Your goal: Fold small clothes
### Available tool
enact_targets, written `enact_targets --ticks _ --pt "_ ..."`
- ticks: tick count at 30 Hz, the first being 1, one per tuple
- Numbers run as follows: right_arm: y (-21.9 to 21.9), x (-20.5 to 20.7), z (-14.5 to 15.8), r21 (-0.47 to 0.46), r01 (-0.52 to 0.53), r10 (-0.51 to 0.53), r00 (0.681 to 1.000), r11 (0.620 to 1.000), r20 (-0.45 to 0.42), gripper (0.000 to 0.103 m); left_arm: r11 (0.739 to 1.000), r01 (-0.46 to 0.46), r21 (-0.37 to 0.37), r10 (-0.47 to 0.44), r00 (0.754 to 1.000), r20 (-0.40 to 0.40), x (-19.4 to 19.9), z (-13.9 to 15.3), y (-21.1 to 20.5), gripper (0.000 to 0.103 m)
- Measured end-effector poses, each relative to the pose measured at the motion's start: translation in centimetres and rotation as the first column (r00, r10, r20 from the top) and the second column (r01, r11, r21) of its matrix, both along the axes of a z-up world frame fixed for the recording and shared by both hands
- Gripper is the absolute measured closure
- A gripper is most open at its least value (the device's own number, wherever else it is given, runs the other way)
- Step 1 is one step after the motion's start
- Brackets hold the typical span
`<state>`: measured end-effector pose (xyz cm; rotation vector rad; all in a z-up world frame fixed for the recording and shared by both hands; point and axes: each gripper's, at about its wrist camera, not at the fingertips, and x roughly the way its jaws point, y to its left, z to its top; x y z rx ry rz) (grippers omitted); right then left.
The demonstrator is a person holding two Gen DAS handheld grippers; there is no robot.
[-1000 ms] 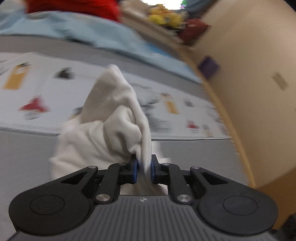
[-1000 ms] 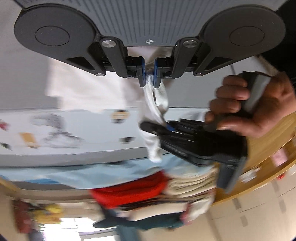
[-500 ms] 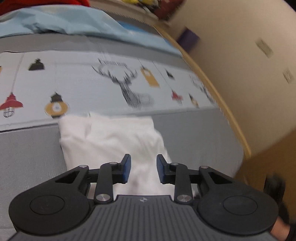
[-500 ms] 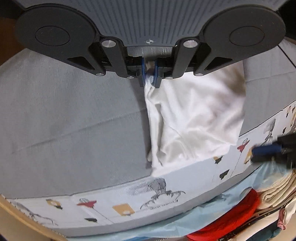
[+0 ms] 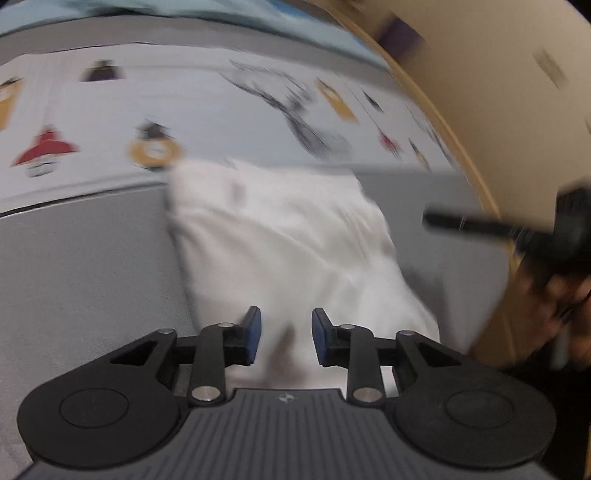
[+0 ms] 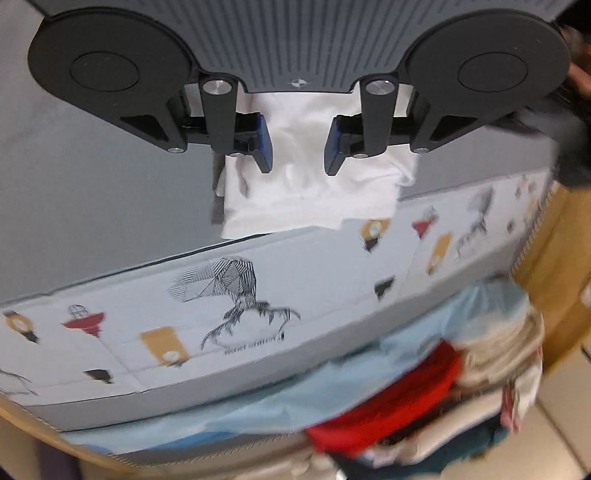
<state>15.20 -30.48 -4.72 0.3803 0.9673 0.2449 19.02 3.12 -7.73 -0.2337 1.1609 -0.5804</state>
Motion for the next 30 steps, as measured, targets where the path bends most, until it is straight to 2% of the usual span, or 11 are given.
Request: enact_targets --ticks 5,10,11,12,13,16,19,21,22,26,30 --pt "-0.1 2.0 -5.0 0.031 0.049 -0.046 0.996 0.998 -0.078 0.064 0.99 -0.142 0.025 0.143 0.989 -0.04 2.2 -1.0 2.2 0.071" --pt "-0.1 3.4 -6.0 0.037 0.067 -0.064 0.995 0.997 -0.075 0.065 0.956 -0.286 -0.07 0.278 0.954 -0.111 3.4 -1.6 4.1 0.071" --pt "-0.3 3.4 -6.1 0.056 0.074 -0.069 0.994 0.996 -0.085 0.074 0.947 -0.308 -0.09 0.296 0.947 -0.128 3.8 -1.8 4.1 0.071" --pt "-0.5 3.6 -6.3 0.083 0.074 -0.066 0.993 0.994 -0.096 0.094 0.939 -0.325 -0.109 0.308 0.94 -0.145 4.2 -2.0 4.0 0.071" --pt "-0.6 3.6 -6.2 0.089 0.077 -0.069 0.994 0.993 -0.089 0.099 0.935 -0.333 -0.124 0.312 0.937 -0.156 4.4 -2.0 3.9 0.068" --pt "-1.2 3.3 -5.3 0.08 0.113 -0.11 0.993 0.99 -0.037 0.1 0.935 -0.327 -0.139 0.306 0.939 -0.156 4.9 -2.2 2.8 0.053" --pt "-2.3 3.3 -5.6 0.066 0.17 -0.167 0.984 0.983 -0.057 0.1 0.949 -0.302 -0.091 0.287 0.947 -0.143 5.4 -2.8 1.4 0.053" --pt "-2.2 3.5 -6.1 0.052 0.161 -0.157 0.985 0.986 -0.075 0.1 0.956 -0.285 -0.071 0.278 0.956 -0.099 5.5 -2.9 0.8 0.077" --pt "-2.0 3.5 -6.2 0.038 0.151 -0.148 0.986 0.988 -0.076 0.1 0.96 -0.274 -0.056 0.271 0.96 -0.066 5.4 -2.7 0.6 0.101" --pt "-1.9 3.2 -5.7 -0.018 0.149 -0.15 0.987 0.989 -0.057 0.099 0.96 -0.278 -0.009 0.278 0.96 0.019 5.0 -2.2 0.6 0.102" --pt "-2.2 2.0 -3.5 -0.057 0.137 -0.135 0.99 0.989 0.04 0.092 0.962 -0.272 -0.012 0.272 0.961 0.047 4.5 -1.4 0.8 0.102"
